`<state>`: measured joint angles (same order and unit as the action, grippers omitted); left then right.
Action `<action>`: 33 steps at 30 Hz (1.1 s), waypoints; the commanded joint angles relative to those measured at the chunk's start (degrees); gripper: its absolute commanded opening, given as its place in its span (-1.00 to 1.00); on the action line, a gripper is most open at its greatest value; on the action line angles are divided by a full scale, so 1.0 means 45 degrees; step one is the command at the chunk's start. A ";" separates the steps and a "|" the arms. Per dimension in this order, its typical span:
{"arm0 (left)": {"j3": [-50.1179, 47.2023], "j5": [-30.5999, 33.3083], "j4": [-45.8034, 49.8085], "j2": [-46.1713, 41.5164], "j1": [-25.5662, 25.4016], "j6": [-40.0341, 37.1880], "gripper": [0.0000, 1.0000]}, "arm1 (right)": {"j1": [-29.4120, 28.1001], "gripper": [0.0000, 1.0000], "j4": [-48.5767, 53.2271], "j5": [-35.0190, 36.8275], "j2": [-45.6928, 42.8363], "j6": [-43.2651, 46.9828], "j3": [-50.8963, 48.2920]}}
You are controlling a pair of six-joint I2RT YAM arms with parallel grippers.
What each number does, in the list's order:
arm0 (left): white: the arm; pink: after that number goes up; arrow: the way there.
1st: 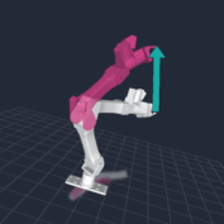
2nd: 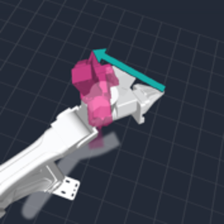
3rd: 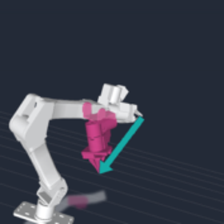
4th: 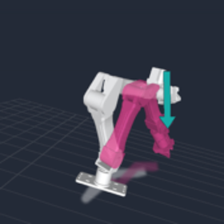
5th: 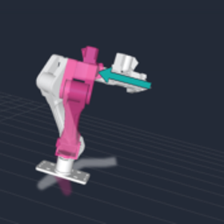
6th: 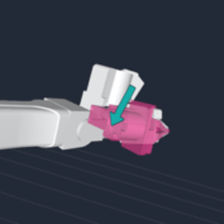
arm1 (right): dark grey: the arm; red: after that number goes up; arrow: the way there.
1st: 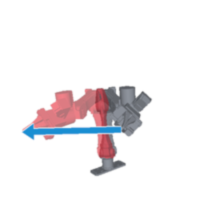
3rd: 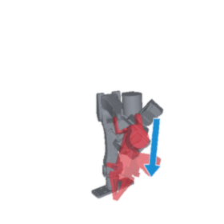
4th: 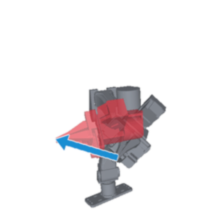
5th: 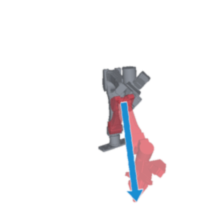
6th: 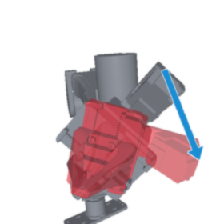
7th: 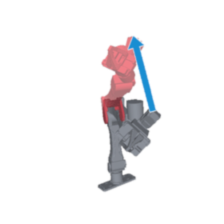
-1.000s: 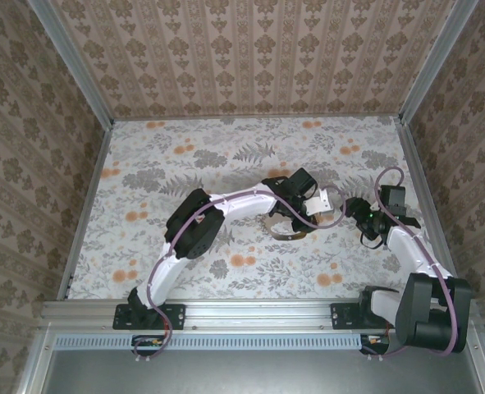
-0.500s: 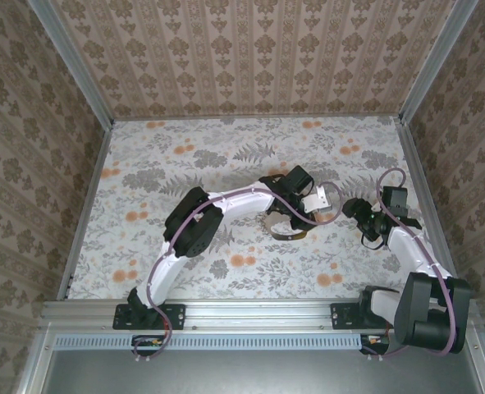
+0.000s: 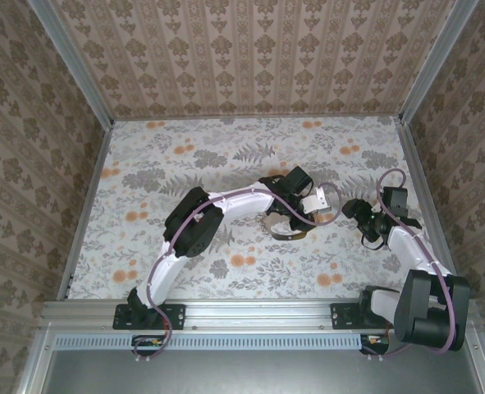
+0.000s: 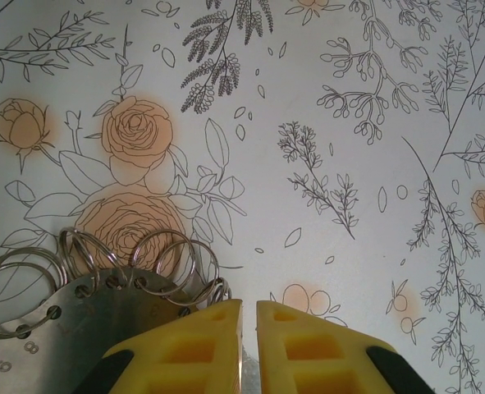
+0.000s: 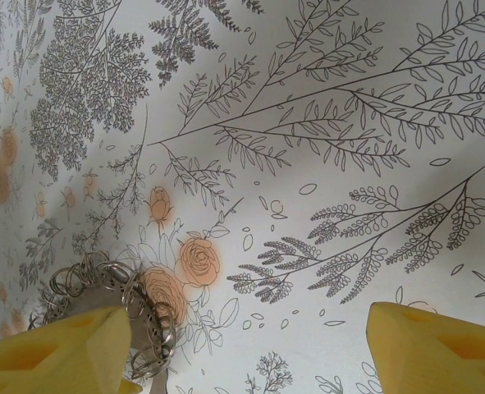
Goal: Put the keys on the keyring
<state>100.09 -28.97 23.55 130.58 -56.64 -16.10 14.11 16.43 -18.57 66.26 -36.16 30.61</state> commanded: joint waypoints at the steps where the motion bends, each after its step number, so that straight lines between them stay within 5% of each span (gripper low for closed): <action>1: -0.0056 -0.0341 -0.0019 0.0310 -0.0050 0.0137 -0.74 | 0.0075 0.54 -0.0208 -0.0274 0.0129 0.0087 -0.0161; 33: 0.0190 -0.0311 -0.0449 0.0664 -0.0103 0.0430 -1.00 | 0.0163 0.53 -0.0296 -0.0977 0.0267 0.0301 -0.0298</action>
<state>100.16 -29.56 22.44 132.73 -56.64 -15.00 14.48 15.14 -20.34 67.53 -35.90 29.95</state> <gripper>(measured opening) 0.046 0.766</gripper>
